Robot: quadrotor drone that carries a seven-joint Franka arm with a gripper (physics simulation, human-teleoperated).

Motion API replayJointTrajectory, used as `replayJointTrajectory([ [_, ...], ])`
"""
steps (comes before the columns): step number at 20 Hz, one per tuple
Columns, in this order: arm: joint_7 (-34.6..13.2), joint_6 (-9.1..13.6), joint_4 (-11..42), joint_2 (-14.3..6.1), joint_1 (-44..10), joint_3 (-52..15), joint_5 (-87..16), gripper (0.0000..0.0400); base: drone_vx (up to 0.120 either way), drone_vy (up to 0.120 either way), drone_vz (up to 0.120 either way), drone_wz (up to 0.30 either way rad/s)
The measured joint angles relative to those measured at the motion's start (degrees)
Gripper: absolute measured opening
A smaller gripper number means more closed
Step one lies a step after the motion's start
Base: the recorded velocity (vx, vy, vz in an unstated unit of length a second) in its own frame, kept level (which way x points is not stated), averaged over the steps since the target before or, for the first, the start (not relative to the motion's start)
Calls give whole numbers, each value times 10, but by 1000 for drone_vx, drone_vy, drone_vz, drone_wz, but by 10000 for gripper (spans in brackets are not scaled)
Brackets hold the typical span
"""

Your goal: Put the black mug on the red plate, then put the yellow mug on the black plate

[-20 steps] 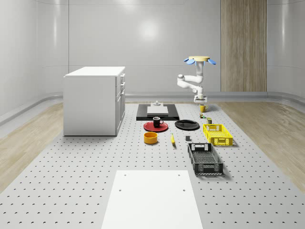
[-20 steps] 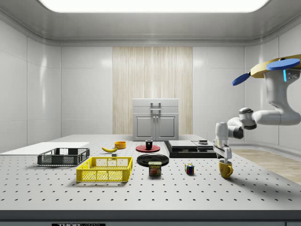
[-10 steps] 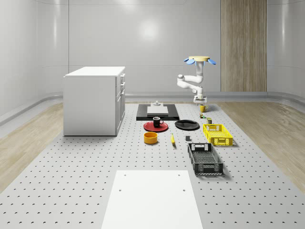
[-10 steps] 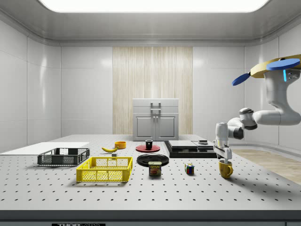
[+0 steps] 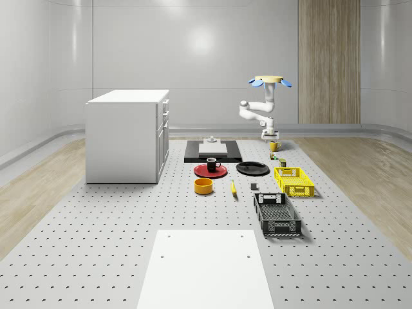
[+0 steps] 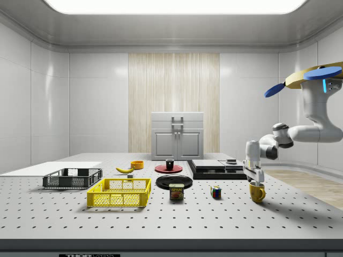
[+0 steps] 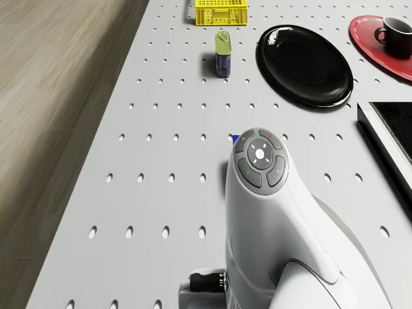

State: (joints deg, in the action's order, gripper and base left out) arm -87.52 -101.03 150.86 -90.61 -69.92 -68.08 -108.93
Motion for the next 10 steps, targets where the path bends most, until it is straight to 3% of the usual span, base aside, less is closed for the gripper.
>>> replayJointTrajectory([
  [2,0,0,0,1,0,1,-1,247,0,0,0,0],
  [4,0,0,-1,1,0,1,-2,193,0,0,0,0],
  [10,1,2,-1,3,1,2,-3,129,0,0,0,0],
])
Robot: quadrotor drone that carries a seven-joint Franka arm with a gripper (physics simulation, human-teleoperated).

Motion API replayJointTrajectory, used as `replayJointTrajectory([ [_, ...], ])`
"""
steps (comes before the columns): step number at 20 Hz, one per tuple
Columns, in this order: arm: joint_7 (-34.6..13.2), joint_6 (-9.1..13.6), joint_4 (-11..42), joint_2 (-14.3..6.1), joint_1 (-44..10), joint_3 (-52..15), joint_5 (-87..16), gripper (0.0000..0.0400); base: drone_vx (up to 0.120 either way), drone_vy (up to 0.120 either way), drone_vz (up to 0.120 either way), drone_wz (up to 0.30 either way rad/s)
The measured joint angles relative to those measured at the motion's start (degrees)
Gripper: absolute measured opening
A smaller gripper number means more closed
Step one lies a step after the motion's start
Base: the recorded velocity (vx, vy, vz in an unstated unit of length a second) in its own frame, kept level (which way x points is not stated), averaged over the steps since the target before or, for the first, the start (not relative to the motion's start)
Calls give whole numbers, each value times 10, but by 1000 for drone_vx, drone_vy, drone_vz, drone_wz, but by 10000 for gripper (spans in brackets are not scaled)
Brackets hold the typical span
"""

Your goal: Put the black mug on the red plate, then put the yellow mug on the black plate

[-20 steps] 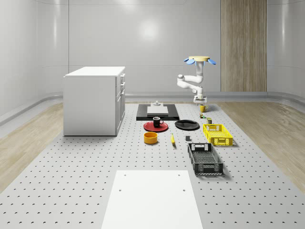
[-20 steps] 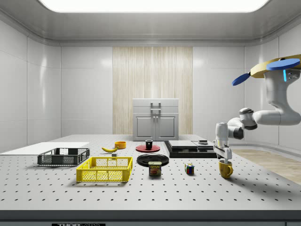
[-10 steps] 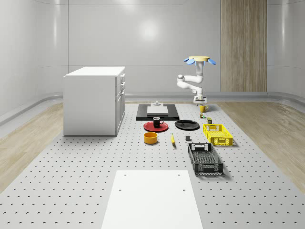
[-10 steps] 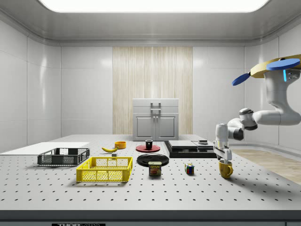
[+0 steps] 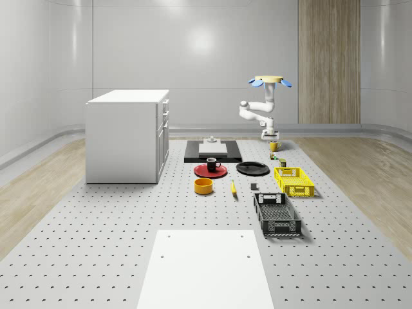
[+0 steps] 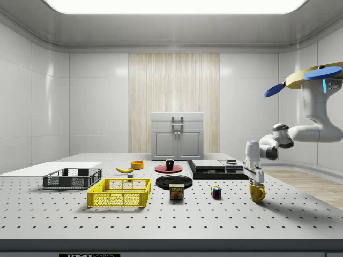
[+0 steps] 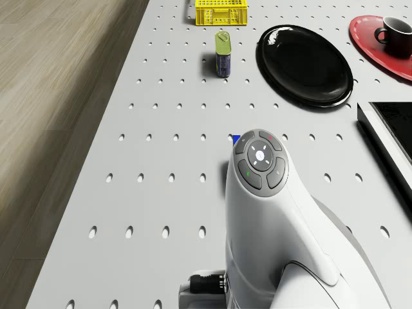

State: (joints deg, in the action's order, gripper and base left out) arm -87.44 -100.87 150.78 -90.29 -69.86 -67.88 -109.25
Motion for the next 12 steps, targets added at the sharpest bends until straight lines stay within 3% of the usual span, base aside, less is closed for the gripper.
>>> replayJointTrajectory([
  [7,1,5,3,1,3,-7,6,113,0,0,0,0],
  [12,2,18,14,-2,11,-33,28,111,0,0,112,0],
])
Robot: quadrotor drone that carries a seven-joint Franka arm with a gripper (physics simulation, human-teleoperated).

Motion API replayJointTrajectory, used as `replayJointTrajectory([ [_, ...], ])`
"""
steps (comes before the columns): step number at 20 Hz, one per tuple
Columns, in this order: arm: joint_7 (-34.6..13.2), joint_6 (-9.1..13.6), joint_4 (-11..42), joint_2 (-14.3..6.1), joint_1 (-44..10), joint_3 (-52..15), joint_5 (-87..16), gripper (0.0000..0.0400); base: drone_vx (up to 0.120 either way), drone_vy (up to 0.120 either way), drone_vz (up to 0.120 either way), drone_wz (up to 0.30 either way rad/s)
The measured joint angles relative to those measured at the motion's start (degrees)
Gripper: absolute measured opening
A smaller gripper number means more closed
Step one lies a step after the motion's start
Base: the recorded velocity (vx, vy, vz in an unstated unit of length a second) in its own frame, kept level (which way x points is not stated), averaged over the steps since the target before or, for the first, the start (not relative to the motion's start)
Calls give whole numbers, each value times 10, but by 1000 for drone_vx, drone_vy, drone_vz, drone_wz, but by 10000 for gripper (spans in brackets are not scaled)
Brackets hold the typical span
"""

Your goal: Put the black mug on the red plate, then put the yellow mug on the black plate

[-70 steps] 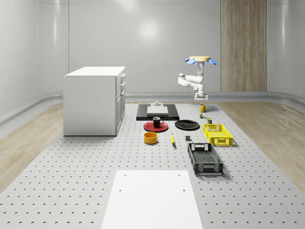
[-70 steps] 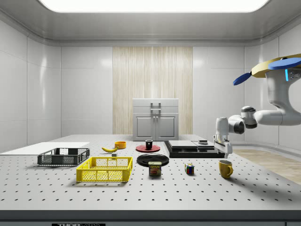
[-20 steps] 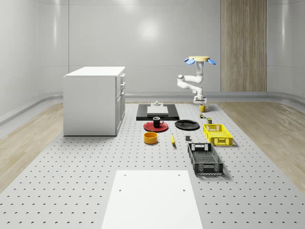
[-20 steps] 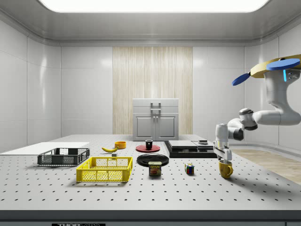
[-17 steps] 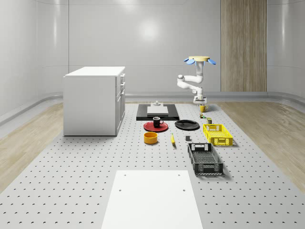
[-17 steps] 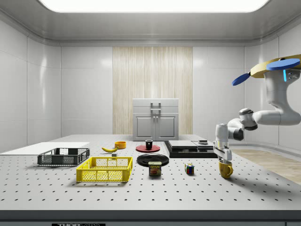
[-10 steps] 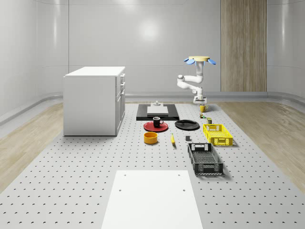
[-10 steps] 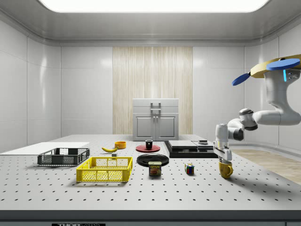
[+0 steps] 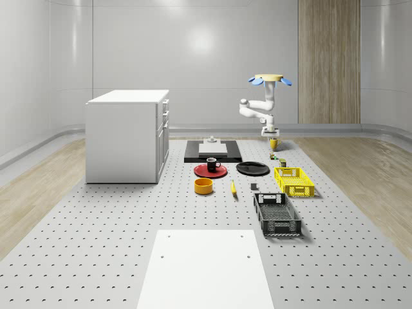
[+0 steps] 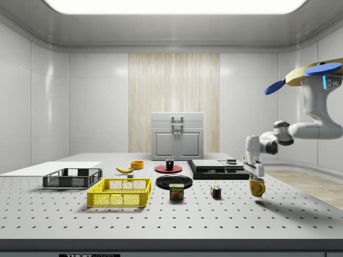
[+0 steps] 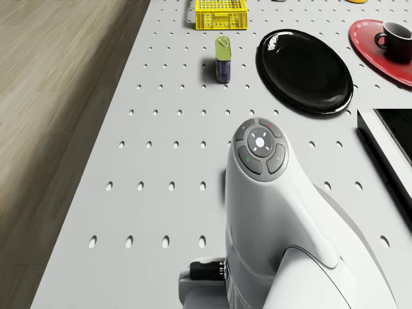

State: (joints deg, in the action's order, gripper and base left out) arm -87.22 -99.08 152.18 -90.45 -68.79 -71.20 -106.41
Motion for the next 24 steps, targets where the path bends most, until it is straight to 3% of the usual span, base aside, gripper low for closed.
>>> replayJointTrajectory([
  [5,1,6,5,-1,4,-14,12,110,40,-96,112,0],
  [24,1,8,7,-3,5,-21,20,110,120,-120,0,0],
])
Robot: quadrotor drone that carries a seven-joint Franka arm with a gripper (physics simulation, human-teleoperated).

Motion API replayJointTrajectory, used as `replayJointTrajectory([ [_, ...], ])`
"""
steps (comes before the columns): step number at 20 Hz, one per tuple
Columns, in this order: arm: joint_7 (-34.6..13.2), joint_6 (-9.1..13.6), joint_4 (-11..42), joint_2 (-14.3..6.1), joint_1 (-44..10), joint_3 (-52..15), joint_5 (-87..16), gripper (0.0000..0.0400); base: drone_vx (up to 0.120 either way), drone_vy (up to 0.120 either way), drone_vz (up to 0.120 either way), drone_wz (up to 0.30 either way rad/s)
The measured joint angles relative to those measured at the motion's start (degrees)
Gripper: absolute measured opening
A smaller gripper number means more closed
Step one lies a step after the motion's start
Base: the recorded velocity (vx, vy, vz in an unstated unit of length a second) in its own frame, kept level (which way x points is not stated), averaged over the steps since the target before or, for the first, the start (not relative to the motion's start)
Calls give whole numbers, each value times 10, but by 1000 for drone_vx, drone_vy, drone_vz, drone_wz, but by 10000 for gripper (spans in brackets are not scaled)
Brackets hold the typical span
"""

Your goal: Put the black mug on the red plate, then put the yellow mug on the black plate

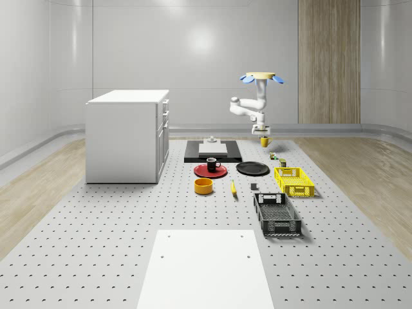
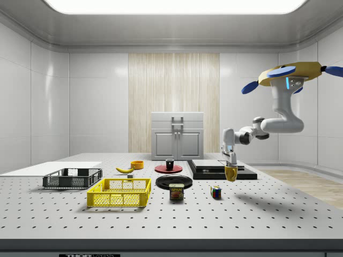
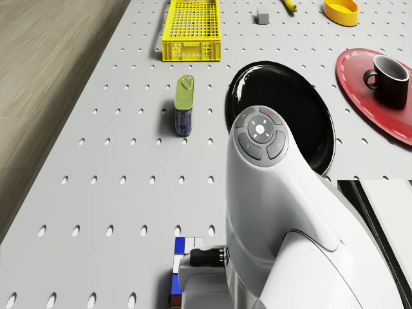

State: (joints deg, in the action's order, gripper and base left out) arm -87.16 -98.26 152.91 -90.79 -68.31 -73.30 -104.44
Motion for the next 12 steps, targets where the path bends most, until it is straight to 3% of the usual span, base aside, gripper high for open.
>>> replayJointTrajectory([
  [12,0,-1,0,-1,0,0,0,110,120,-120,0,0],
])
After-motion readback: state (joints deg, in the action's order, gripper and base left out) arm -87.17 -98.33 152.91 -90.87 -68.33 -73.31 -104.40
